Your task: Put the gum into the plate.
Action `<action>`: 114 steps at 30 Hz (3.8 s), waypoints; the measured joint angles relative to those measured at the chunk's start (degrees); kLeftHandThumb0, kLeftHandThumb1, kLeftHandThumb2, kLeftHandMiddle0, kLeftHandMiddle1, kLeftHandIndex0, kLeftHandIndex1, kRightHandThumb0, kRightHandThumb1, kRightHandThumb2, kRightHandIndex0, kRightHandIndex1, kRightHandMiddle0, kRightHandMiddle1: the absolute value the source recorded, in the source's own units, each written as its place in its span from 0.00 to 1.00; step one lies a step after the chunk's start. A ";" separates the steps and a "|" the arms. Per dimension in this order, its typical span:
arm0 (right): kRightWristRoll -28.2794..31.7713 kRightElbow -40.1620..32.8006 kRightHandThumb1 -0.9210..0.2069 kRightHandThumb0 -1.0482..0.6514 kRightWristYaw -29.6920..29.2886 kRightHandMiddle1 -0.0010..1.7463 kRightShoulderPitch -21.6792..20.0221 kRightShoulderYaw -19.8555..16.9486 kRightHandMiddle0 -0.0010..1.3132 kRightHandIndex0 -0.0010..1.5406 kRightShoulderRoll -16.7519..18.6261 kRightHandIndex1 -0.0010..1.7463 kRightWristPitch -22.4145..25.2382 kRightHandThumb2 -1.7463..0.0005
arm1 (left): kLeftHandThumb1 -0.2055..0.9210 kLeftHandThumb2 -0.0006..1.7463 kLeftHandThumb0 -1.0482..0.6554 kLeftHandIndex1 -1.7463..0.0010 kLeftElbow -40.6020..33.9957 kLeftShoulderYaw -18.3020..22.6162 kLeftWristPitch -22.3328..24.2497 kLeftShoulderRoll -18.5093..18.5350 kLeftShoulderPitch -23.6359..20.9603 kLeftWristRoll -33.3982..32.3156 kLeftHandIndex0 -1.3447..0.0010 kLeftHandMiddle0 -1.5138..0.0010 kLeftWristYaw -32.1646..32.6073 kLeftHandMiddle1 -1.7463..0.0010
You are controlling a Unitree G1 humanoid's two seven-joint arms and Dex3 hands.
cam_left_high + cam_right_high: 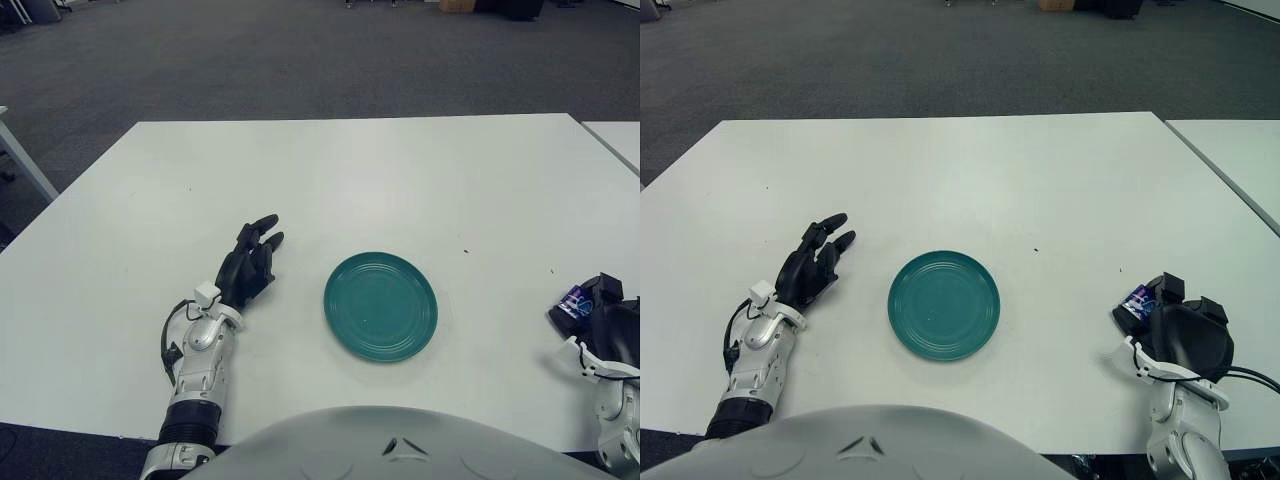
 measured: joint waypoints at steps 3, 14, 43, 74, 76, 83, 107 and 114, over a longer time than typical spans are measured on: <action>0.06 0.01 0.35 0.59 -0.45 0.97 -0.03 0.00 0.31 0.38 -0.02 0.78 -0.09 0.46 | 1.00 0.42 0.09 0.52 0.38 0.07 -0.09 0.06 -0.24 -0.01 1.00 0.88 0.00 0.68; 0.51 -0.01 0.34 0.61 -1.06 0.99 -0.22 0.04 0.33 0.37 -0.09 0.76 -0.49 0.48 | 1.00 0.41 0.10 0.54 2.03 0.50 -0.50 0.28 -1.26 -0.32 1.00 0.90 -0.19 0.69; -13.69 -29.93 0.38 0.61 24.18 1.00 -6.67 4.87 0.29 0.36 -0.35 0.84 10.47 0.42 | 1.00 0.42 0.10 0.56 4.30 1.14 -1.72 0.74 -1.91 -0.96 1.00 0.88 -0.50 0.72; -33.41 -29.76 0.45 0.61 31.44 0.99 -20.40 25.10 0.28 0.38 15.50 0.90 1.82 0.34 | 1.00 0.40 0.11 0.54 -1.67 -0.58 3.46 0.32 0.41 -0.61 1.00 0.86 0.84 0.72; -34.74 -29.79 0.44 0.61 32.39 1.00 -20.56 26.19 0.27 0.38 16.05 0.90 1.32 0.35 | 1.00 0.40 0.12 0.54 -2.10 -0.66 3.78 0.28 0.52 -0.49 1.00 0.85 1.10 0.72; -36.38 -29.80 0.48 0.61 33.81 0.99 -20.49 29.44 0.28 0.38 17.94 0.95 -1.20 0.30 | 1.00 0.40 0.12 0.52 -3.48 -1.14 5.21 -0.09 0.79 -0.39 1.00 0.84 1.56 0.71; -36.45 -29.30 0.48 0.61 35.29 0.98 -20.00 27.32 0.29 0.41 17.39 0.91 -3.54 0.32 | 1.00 0.41 0.12 0.58 -8.34 -2.00 10.50 -0.45 2.23 0.43 1.00 0.88 3.49 0.70; -36.30 -28.76 0.43 0.61 35.29 0.99 -20.01 26.10 0.28 0.40 17.17 0.86 -3.58 0.37 | 1.00 0.42 0.12 0.60 -8.47 -2.23 10.45 -0.36 2.42 0.46 1.00 0.87 3.40 0.69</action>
